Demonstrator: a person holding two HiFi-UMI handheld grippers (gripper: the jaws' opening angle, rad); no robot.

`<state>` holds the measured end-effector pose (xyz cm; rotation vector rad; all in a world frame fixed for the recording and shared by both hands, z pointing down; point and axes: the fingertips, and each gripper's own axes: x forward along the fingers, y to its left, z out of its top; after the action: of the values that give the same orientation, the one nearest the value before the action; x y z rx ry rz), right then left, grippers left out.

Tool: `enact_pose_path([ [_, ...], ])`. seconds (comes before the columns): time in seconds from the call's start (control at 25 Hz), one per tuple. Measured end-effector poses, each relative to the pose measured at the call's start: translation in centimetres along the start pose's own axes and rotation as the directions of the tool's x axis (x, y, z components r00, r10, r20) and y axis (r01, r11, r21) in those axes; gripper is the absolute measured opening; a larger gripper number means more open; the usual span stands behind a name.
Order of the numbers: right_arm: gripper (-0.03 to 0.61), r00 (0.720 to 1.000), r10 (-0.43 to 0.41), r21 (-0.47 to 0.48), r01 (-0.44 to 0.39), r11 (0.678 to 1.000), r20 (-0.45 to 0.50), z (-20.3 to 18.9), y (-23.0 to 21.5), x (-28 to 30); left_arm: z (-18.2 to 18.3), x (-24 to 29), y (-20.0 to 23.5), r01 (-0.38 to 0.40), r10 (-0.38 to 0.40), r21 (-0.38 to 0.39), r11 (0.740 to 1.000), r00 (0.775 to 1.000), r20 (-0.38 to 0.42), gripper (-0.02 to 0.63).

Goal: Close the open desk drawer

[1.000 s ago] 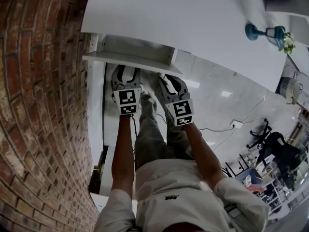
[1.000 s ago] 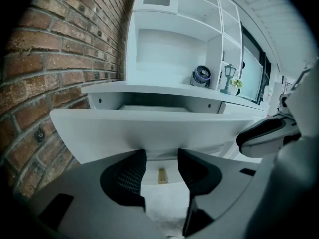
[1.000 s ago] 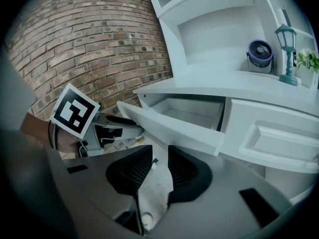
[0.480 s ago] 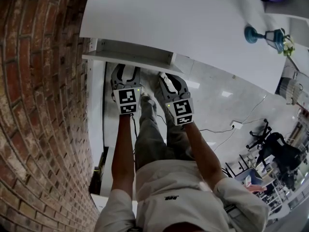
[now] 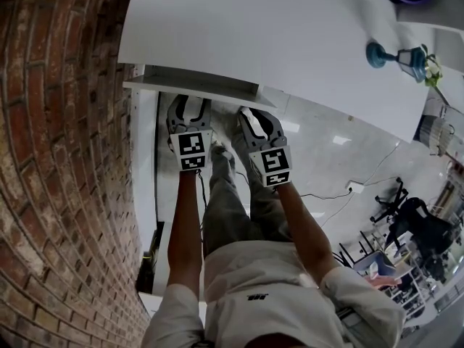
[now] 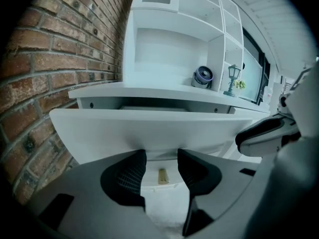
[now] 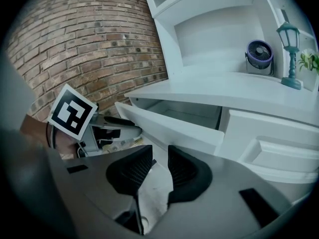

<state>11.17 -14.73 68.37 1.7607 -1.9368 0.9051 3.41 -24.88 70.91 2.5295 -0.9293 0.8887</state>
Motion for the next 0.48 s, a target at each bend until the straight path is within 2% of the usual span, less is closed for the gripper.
enact_pose_path([
  [0.48, 0.100, 1.000, -0.007, 0.006, 0.007, 1.000, 0.015, 0.7, -1.0, 0.9, 1.0, 1.2, 0.3, 0.004, -0.004, 0.002, 1.000, 1.000, 0.003, 0.215],
])
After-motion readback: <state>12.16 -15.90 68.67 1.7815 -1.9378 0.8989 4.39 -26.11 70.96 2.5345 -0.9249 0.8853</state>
